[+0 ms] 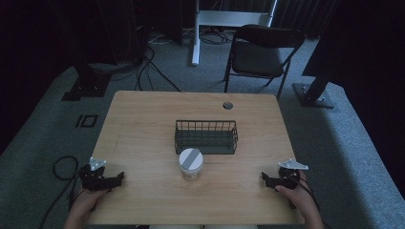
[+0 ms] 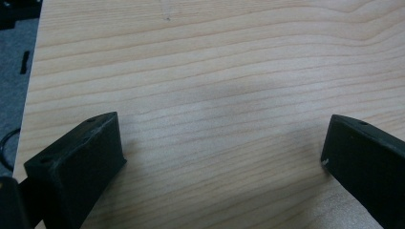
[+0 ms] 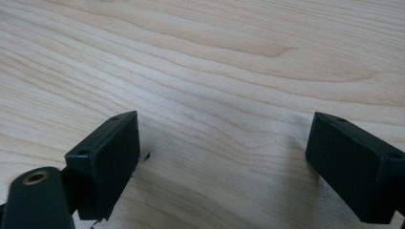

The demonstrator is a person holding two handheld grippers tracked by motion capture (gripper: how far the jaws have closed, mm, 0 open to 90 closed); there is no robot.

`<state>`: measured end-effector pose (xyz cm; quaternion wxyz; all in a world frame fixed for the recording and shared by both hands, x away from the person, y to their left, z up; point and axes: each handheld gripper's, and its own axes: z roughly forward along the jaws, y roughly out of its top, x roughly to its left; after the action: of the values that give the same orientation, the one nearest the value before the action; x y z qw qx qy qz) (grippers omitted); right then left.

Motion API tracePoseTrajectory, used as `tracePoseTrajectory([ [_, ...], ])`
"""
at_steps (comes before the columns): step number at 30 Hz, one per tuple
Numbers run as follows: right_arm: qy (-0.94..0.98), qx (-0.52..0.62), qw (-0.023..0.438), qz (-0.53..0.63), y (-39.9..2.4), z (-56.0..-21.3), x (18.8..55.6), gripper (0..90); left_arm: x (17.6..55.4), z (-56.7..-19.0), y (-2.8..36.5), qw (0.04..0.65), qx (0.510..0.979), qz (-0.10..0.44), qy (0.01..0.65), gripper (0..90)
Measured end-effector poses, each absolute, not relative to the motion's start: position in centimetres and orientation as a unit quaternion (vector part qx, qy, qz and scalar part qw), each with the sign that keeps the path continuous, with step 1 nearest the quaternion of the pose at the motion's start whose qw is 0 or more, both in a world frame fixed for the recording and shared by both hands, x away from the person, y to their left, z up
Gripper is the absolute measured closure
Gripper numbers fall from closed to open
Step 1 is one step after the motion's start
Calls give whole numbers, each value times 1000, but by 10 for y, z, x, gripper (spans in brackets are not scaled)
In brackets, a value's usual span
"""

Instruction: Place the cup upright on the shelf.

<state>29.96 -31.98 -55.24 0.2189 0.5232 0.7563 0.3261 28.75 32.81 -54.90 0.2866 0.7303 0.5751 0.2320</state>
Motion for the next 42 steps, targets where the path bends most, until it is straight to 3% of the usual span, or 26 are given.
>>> tracePoseTrajectory([
  [21, 756, 523, 220, 326, -320, -552, 299, 111, 283, -549, 328, 300, 766, 214, 527, 6],
  [42, 770, 498, 213, 336, -299, -552, 299, 125, 283, -549, 327, 302, 767, 213, 525, 5],
])
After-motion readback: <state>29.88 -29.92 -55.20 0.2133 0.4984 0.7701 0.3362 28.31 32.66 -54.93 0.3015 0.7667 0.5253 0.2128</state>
